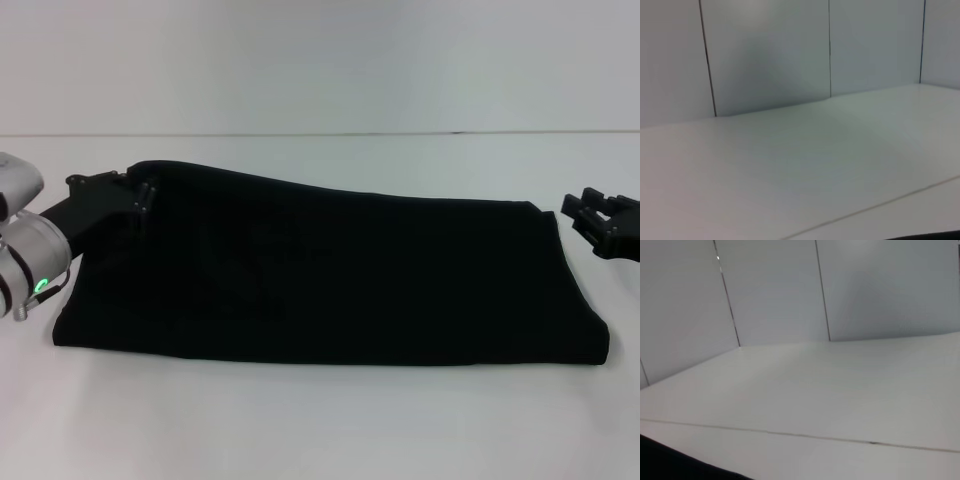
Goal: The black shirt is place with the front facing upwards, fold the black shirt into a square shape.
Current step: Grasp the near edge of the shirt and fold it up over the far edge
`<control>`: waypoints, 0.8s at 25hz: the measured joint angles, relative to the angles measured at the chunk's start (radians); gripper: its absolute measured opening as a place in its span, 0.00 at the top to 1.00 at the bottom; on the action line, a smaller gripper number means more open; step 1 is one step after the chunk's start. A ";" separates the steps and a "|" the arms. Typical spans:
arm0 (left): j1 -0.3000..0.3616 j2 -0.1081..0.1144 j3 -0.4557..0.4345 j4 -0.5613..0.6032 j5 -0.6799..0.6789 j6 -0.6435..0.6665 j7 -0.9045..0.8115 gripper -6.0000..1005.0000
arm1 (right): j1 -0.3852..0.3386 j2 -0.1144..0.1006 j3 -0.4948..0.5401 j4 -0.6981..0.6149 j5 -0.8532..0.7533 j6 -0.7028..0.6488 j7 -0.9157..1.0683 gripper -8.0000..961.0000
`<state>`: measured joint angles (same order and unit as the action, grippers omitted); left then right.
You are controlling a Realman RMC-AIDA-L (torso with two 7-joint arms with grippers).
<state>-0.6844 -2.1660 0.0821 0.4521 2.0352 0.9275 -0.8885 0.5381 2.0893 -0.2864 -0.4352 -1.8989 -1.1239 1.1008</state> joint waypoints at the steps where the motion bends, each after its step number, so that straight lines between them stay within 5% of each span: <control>1: -0.003 0.000 0.004 -0.002 0.000 -0.011 0.000 0.91 | 0.004 0.000 0.000 0.006 0.000 0.011 -0.009 0.78; 9: -0.004 -0.002 0.016 -0.007 -0.017 -0.034 0.000 0.64 | 0.011 0.000 0.010 0.026 0.010 0.053 -0.047 0.62; 18: 0.027 0.001 0.006 0.013 -0.055 -0.045 -0.006 0.37 | -0.022 0.000 0.012 0.016 0.103 0.067 -0.070 0.19; 20: 0.042 0.001 0.006 0.022 -0.075 -0.041 -0.011 0.30 | -0.037 0.000 0.013 0.013 0.134 0.066 -0.083 0.19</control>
<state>-0.6424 -2.1647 0.0879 0.4742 1.9602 0.8867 -0.8991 0.5012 2.0892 -0.2736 -0.4219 -1.7645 -1.0575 1.0177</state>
